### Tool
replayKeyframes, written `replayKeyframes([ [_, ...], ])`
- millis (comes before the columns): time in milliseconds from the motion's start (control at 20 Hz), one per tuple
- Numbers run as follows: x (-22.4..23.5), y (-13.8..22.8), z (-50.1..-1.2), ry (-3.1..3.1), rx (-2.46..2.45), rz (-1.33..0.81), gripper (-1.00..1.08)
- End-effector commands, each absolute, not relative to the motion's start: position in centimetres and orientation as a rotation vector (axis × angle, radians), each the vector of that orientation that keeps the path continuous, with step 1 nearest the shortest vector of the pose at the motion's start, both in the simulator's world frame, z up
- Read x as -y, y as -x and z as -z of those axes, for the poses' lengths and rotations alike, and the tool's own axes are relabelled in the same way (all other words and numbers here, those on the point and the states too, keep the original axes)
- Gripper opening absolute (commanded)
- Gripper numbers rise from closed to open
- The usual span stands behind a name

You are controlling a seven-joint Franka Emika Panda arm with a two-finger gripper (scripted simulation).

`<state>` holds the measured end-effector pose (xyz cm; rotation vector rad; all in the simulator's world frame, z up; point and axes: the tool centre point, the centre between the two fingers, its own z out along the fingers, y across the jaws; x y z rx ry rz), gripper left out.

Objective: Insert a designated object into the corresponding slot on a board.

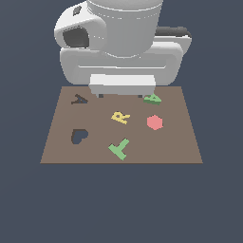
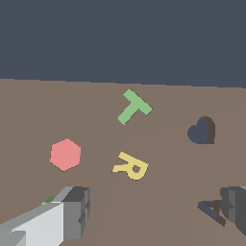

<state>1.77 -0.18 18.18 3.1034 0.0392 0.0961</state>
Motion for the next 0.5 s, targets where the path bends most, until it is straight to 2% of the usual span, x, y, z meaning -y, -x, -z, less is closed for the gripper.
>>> replayKeyframes([
  [0,0.2,-1.8,-18.2,-3.103,-0.039,-0.096,1.00],
  [450,-1.0,-1.6,-17.2,-3.103,-0.155,-0.090,1.00],
])
